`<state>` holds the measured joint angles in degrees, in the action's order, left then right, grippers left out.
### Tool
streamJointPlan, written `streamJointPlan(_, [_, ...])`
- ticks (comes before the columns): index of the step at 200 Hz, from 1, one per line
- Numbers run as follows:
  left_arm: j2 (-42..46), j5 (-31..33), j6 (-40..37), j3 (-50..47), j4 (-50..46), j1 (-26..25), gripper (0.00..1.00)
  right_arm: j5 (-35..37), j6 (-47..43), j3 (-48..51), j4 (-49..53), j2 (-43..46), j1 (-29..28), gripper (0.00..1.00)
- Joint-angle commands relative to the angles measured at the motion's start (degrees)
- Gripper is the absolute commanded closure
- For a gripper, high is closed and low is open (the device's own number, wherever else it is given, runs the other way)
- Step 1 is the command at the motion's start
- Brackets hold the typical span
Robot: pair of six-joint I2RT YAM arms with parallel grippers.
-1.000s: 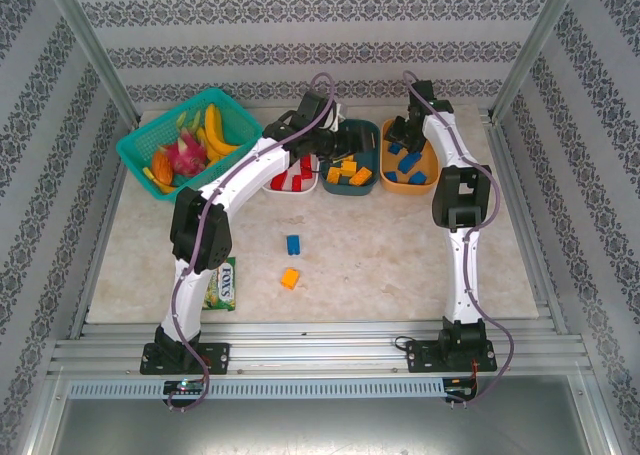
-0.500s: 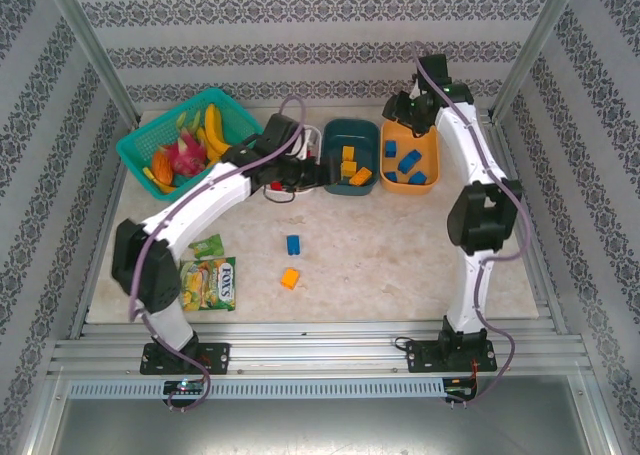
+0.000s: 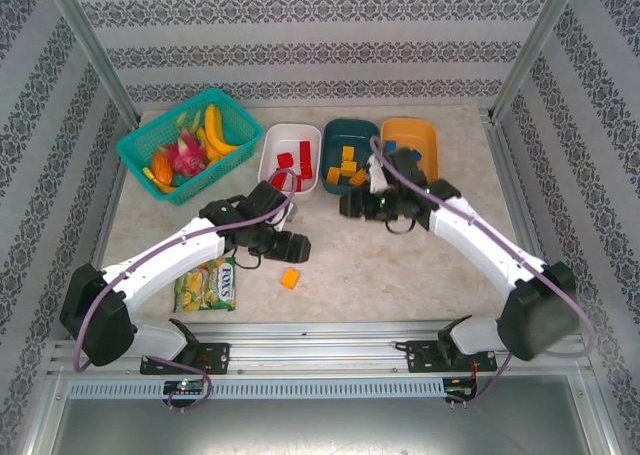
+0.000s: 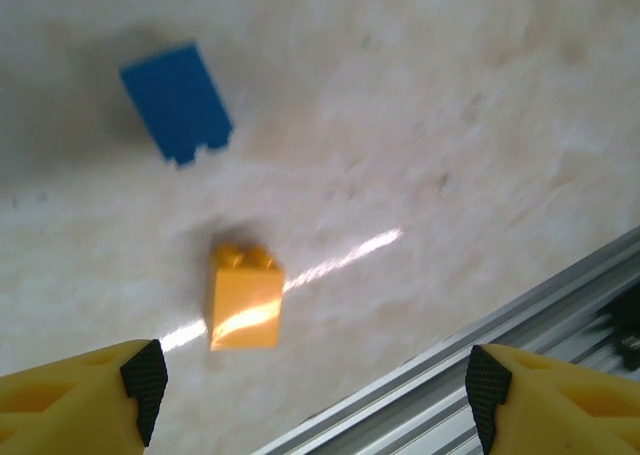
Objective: Sort the legos into containers by color
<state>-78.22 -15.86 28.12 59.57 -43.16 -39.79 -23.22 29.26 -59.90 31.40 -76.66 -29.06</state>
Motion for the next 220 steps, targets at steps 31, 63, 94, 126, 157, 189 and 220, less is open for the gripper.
streamJointPlan(31, [-2.78, 7.15, -1.49, -5.7, -0.18, -5.91, 0.19, -10.72, 1.77, 17.24, -2.56, 11.32, -10.59, 0.33])
streamJointPlan(63, [-7.53, 9.87, -1.02, -6.81, 2.87, -7.03, 0.22, -10.35, 3.42, 22.81, -2.83, 15.98, -11.82, 0.27])
streamJointPlan(94, [-11.47, 11.89, -0.7, -6.23, 4.57, -7.64, 0.27, -9.35, 4.06, 23.85, -1.83, 18.28, -11.86, 0.27])
streamJointPlan(126, [-15.33, 13.31, -1.35, -5.08, 5.04, -8.46, 0.33, -8.61, 4.3, 24.22, -1.45, 18.95, -11.73, 0.27])
streamJointPlan(157, [-18.05, 13.7, -1.53, -3.69, 5.67, -9.23, 0.46, -8.54, 4.23, 23.8, -1.6, 18.52, -11.73, 0.27])
streamJointPlan(189, [-18.9, 14.31, -1.31, -2.78, 5.84, -9.78, 0.6, -8.81, 3.7, 23.03, -1.6, 17.56, -11.75, 0.28])
streamJointPlan(220, [-17.93, 15.24, -1.0, -1.88, 4.92, -9.91, 0.64, -9.12, 3.0, 21.9, -1.47, 16.49, -11.6, 0.28])
